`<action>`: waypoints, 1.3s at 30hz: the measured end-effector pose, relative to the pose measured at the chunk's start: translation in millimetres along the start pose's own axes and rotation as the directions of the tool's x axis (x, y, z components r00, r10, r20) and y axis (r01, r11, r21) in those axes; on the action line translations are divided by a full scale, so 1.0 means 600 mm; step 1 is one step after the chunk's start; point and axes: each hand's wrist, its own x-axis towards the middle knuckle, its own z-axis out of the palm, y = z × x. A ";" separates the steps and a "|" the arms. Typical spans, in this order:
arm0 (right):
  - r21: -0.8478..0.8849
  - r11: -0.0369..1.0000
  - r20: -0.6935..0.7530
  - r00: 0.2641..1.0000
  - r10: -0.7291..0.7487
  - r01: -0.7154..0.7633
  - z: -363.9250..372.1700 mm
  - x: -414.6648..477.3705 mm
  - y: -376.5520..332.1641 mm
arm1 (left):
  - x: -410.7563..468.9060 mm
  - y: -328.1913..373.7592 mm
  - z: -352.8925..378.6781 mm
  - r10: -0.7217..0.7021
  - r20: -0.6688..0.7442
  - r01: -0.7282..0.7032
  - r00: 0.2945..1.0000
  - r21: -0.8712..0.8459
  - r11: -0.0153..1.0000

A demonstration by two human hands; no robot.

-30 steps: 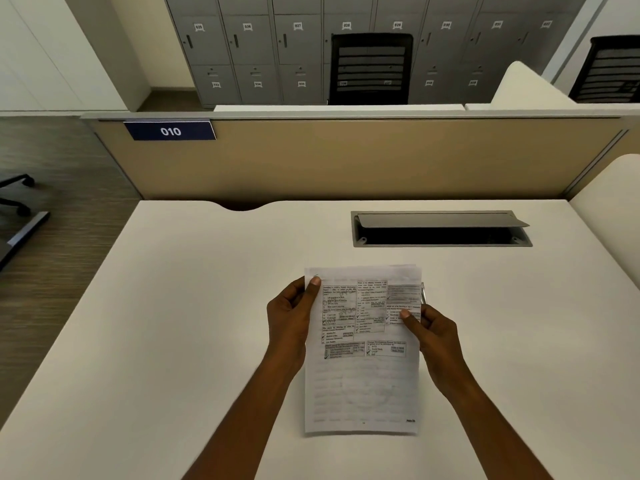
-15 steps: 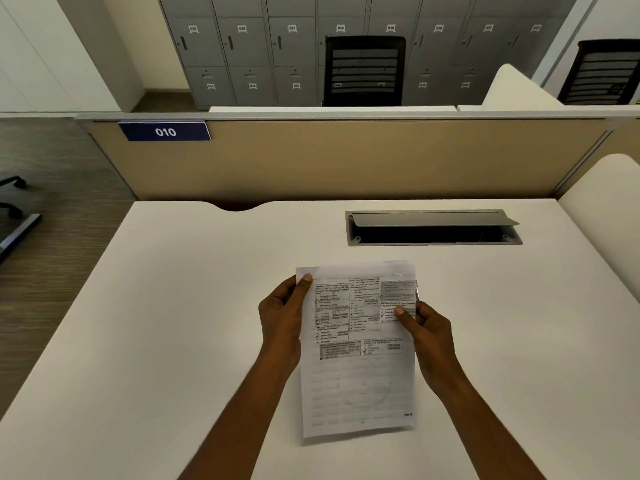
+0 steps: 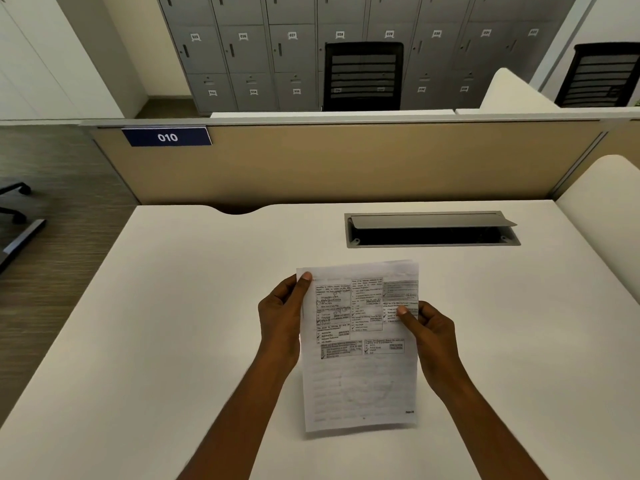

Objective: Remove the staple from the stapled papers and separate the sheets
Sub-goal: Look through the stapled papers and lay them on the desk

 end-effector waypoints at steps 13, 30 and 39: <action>-0.152 0.984 -0.055 0.993 -0.103 0.094 -0.008 0.015 -0.024 | -0.047 -0.006 -0.004 0.005 0.122 -0.031 0.992 0.211 0.977; -0.361 0.843 0.307 0.904 -0.297 0.399 0.124 -0.127 -0.053 | -0.146 -0.001 0.073 0.161 0.039 -0.164 0.986 0.083 0.983; -0.282 0.856 0.256 0.894 -0.369 0.434 0.105 -0.110 -0.057 | -0.151 0.001 0.093 0.094 0.137 -0.076 0.986 -0.130 0.989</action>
